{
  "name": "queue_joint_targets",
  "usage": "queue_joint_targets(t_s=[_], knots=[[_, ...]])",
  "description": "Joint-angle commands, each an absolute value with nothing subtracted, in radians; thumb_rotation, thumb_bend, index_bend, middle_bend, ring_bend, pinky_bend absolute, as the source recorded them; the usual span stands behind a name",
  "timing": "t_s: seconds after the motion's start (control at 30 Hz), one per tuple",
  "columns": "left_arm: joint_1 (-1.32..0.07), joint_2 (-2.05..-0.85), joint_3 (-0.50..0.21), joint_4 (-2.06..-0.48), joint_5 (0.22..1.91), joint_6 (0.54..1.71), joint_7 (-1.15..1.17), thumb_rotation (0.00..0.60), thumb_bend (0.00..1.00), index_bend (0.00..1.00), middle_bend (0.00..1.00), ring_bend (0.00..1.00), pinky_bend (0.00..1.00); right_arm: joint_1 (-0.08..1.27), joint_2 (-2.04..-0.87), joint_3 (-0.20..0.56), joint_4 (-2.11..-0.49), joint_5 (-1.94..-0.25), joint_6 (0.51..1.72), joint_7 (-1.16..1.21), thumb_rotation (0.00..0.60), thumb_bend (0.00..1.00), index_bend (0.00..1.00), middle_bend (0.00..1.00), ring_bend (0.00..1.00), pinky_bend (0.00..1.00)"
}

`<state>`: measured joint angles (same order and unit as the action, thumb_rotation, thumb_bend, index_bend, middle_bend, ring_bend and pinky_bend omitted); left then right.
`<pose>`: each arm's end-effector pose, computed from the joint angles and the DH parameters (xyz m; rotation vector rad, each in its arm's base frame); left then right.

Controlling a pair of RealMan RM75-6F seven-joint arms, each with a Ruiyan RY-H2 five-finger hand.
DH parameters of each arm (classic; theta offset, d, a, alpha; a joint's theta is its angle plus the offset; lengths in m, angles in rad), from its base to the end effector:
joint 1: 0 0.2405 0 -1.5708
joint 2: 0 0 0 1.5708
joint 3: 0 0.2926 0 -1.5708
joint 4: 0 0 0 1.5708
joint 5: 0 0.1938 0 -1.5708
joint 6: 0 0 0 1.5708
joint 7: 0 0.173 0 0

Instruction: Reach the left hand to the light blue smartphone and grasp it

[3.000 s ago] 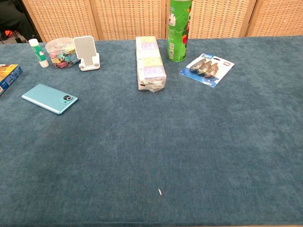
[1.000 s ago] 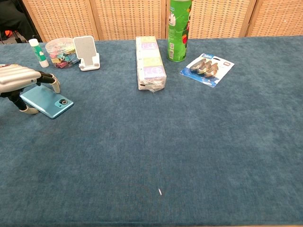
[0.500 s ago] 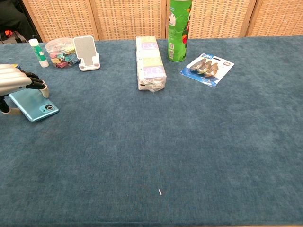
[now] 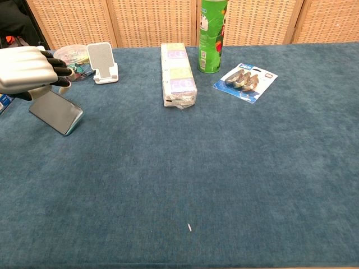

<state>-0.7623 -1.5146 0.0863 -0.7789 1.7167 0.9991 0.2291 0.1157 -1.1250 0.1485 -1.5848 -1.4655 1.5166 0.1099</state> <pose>-0.2714 0.4316 0.0394 -2.1439 0.0459 -0.4088 -0.3281 -0.2395 0.2147 1.2665 -0.8685 1.0734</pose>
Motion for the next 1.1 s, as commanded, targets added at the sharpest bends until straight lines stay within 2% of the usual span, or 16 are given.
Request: queue_joint_targets(t_s=[0.03,0.1,0.17,0.23,0.3,0.47,0.63,1.1], knots=[[-0.775,-1.534,0.069,-0.767,1.697,0.978,0.235,0.600,0.74,0.40,0.12,0.16,0.30,0.116,-1.124,0.148,-1.585,-1.465,1.516,0.113,0.600,0.00,0.04,0.00,0.00,0.00],[-0.780,-1.548,0.059,-0.759,1.685,0.971,0.226,0.600,0.66,0.32,0.04,0.09,0.27,0.115,-1.123,0.149,-1.585,-1.463,1.515,0.116,0.600,0.00,0.04,0.00,0.00,0.00],[-0.782,-1.556,0.053,-0.757,1.678,0.971,0.209,0.600,0.49,0.19,0.00,0.03,0.21,0.115,-1.122,0.150,-1.585,-1.462,1.515,0.119,0.600,0.00,0.04,0.00,0.00,0.00],[-0.777,-1.567,0.029,-0.759,1.652,0.989,0.170,0.600,0.31,0.07,0.00,0.00,0.17,0.114,-1.121,0.151,-1.584,-1.460,1.515,0.122,0.600,0.00,0.04,0.00,0.00,0.00],[-0.767,-1.570,0.004,-0.776,1.625,1.013,0.127,0.600,0.26,0.04,0.00,0.00,0.16,0.114,-1.120,0.151,-1.584,-1.460,1.516,0.124,0.600,0.00,0.04,0.00,0.00,0.00],[-0.728,-1.536,-0.047,-0.864,1.570,1.095,-0.004,0.600,0.20,0.04,0.00,0.00,0.16,0.112,-1.117,0.149,-1.587,-1.466,1.521,0.128,0.600,0.00,0.04,0.00,0.00,0.00],[-0.655,-1.463,-0.062,-0.995,1.537,1.188,-0.099,0.600,0.02,0.04,0.00,0.00,0.16,0.108,-1.114,0.148,-1.592,-1.474,1.530,0.133,0.600,0.00,0.04,0.00,0.00,0.00],[-0.393,-1.234,-0.022,-1.402,1.436,1.385,-0.216,0.600,0.00,0.03,0.00,0.00,0.13,0.098,-1.101,0.140,-1.607,-1.506,1.558,0.151,0.600,0.00,0.04,0.00,0.00,0.00]])
